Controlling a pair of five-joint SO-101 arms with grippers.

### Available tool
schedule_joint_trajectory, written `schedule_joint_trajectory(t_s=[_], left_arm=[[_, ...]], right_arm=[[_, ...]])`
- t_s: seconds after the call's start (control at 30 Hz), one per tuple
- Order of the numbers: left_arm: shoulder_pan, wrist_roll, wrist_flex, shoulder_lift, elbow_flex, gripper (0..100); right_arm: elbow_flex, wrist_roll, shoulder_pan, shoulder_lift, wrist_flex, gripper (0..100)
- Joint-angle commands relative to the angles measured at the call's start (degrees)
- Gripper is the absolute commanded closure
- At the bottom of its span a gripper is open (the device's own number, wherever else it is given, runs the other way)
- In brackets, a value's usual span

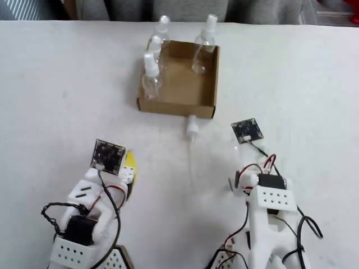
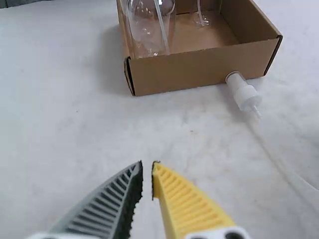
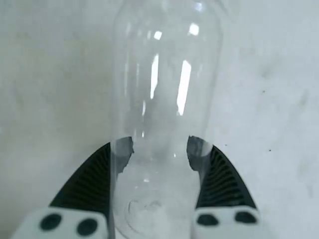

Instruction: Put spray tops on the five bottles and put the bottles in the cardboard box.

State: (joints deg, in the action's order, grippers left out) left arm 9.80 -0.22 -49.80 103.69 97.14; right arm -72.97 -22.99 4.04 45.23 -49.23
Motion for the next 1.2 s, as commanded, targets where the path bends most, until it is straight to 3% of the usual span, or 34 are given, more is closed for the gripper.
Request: schedule_joint_trajectory(t_s=[0.0,0.13,0.73,1.17], left_arm=[[-0.04,-0.35,-0.18,-0.13,-0.09,94],[-0.04,-0.35,-0.18,-0.13,-0.09,94],[-0.04,-0.35,-0.18,-0.13,-0.09,94],[-0.04,-0.35,-0.18,-0.13,-0.09,94]], right_arm=[[0.35,4.22,2.68,1.01,1.19,88.2],[0.35,4.84,3.65,1.01,0.84,74.8],[1.49,4.75,3.56,1.01,0.04,66.6],[25.41,5.19,3.91,1.01,-22.46,66.8]])
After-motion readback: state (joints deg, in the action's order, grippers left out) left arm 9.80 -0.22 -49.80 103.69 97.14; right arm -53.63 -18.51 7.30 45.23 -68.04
